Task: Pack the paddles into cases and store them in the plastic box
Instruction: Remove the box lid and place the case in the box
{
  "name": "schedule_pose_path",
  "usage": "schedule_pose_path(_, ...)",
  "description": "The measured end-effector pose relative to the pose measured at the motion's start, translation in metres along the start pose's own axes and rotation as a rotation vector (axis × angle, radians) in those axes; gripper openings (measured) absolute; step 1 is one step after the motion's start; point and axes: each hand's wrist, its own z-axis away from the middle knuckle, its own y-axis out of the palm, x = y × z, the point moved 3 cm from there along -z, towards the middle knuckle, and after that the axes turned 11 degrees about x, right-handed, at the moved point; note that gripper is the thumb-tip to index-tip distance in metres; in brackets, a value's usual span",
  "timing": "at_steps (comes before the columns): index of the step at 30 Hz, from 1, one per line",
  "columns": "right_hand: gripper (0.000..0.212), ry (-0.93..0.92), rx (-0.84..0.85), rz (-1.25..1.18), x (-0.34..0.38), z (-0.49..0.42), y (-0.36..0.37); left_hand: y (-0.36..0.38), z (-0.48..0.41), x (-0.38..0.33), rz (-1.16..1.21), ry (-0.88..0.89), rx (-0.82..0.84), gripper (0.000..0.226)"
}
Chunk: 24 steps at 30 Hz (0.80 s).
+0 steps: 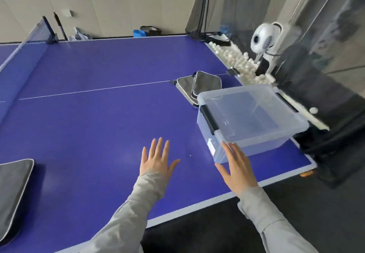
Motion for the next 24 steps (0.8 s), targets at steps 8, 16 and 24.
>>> schedule_pose_path(8, 0.068, 0.184, -0.062, 0.028, -0.135, 0.014, -0.07, -0.046, -0.032, -0.125, 0.084, 0.064, -0.031, 0.073)
schedule_pose_path(16, 0.066, 0.259, -0.027, 0.037, -0.216, -0.041, -0.111, -0.066, -0.102, -0.161, 0.236, -0.022, -0.038, 0.078)
schedule_pose_path(24, 0.065, 0.254, -0.004, -0.013, -0.271, -0.13, -0.14, -0.045, -0.17, -0.16, 0.842, -0.149, -0.142, 0.104)
